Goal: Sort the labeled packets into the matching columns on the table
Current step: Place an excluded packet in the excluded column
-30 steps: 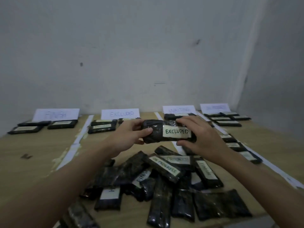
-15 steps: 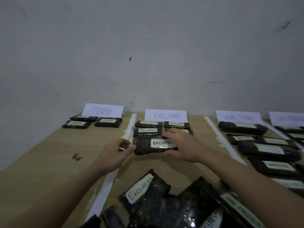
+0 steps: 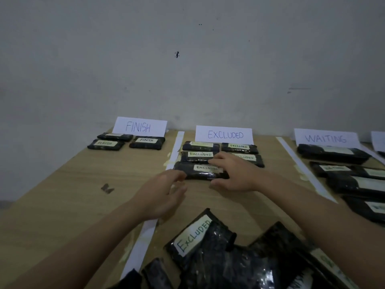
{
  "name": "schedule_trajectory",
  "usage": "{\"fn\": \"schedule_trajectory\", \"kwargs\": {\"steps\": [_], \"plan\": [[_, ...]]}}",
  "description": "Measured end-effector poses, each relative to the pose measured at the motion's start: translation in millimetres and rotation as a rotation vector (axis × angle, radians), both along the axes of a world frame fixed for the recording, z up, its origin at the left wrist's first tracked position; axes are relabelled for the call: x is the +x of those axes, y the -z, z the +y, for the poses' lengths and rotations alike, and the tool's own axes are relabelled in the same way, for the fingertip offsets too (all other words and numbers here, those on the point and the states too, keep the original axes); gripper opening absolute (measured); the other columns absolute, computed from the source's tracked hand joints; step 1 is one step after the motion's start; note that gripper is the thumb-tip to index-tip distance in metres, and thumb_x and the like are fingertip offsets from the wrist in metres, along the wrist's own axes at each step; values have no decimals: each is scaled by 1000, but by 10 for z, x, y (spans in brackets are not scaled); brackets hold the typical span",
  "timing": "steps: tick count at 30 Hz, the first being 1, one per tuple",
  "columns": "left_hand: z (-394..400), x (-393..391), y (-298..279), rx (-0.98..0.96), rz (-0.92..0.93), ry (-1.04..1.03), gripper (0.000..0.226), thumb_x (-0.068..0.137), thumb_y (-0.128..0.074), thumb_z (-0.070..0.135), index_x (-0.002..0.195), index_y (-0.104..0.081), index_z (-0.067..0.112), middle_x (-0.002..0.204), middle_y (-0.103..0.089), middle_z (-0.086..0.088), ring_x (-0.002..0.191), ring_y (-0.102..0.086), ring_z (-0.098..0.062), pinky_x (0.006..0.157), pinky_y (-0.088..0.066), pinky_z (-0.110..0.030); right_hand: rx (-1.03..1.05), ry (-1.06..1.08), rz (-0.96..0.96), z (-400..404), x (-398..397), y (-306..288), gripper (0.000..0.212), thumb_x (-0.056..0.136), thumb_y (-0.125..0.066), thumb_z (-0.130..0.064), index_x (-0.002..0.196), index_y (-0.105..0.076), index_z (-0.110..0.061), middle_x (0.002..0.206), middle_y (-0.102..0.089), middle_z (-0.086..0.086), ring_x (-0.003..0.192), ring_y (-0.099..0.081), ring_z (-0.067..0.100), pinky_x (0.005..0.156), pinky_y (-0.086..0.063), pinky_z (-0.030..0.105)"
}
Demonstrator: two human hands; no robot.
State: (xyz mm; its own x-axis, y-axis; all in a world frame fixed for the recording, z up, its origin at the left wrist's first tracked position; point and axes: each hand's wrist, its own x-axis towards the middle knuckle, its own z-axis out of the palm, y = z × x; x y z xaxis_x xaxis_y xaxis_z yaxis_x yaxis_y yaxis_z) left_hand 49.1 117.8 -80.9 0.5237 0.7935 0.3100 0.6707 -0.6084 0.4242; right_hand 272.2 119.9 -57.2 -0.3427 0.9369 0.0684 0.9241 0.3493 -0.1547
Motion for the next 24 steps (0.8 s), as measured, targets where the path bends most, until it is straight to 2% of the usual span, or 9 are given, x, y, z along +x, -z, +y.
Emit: {"fn": "schedule_trajectory", "kwargs": {"steps": [2,5,9,12,15,18,20,22,24], "plan": [[-64,62,-30,13,43,75,40,94,-43,36,130,-49,18,128,-55,3,117,-50,-12,96,-39,-25,5,-43,-10,-127,22,-42,60,88,-56,-41,139,-37,-17,138,-40,0,125,-39,16,103,-35,33],[-198,108,-54,4,87,181,49,89,-35,43,129,-49,20,126,-56,5,113,-51,-8,92,-38,-21,11,-102,-17,-354,23,-78,52,90,-54,-37,137,-41,-19,138,-42,-2,124,-40,15,102,-33,29],[-420,77,-64,-33,168,242,40,95,-39,38,129,-49,20,125,-57,3,113,-50,-9,91,-37,-21,1,-199,-46,-625,-39,-38,44,93,-50,-31,135,-44,-21,140,-44,-2,126,-40,14,105,-30,27],[-519,-21,-52,-43,235,223,39,96,-38,34,131,-47,21,128,-55,3,116,-48,-11,92,-35,-21,-45,-299,-4,-771,-146,-16,42,91,-51,-16,133,-48,-19,139,-47,-2,124,-46,16,104,-36,34],[-587,-146,-52,-65,264,184,51,88,-31,45,130,-48,23,127,-56,5,115,-48,-9,92,-35,-20,-96,-366,27,-816,-229,-5,46,89,-48,-4,133,-47,-18,138,-48,0,123,-47,19,102,-37,37],[-651,-230,-45,-89,270,162,42,93,-39,41,129,-50,22,127,-56,5,115,-48,-9,93,-35,-21,-186,-338,46,-795,-256,1,48,87,-49,-5,130,-51,-27,130,-56,-2,116,-51,17,99,-40,38],[-682,-242,-47,-91,242,151,38,94,-43,37,128,-51,22,125,-57,5,114,-49,-9,93,-36,-21,-208,-289,75,-781,-263,-9,45,86,-51,-4,124,-56,-27,121,-59,0,109,-53,16,96,-43,37],[-690,-225,-69,-104,182,126,37,93,-45,38,125,-54,21,118,-60,5,107,-52,-11,84,-38,-19,-183,-203,189,-770,-254,-31,41,83,-56,-1,117,-61,-24,113,-58,0,104,-55,15,94,-46,30],[-671,-195,-105,-162,76,91,31,93,-49,32,121,-56,21,108,-60,7,99,-56,-11,71,-39,-11,-134,-143,346,-766,-229,-59,36,81,-61,0,108,-65,-24,101,-54,-4,100,-56,14,90,-47,25]]}}
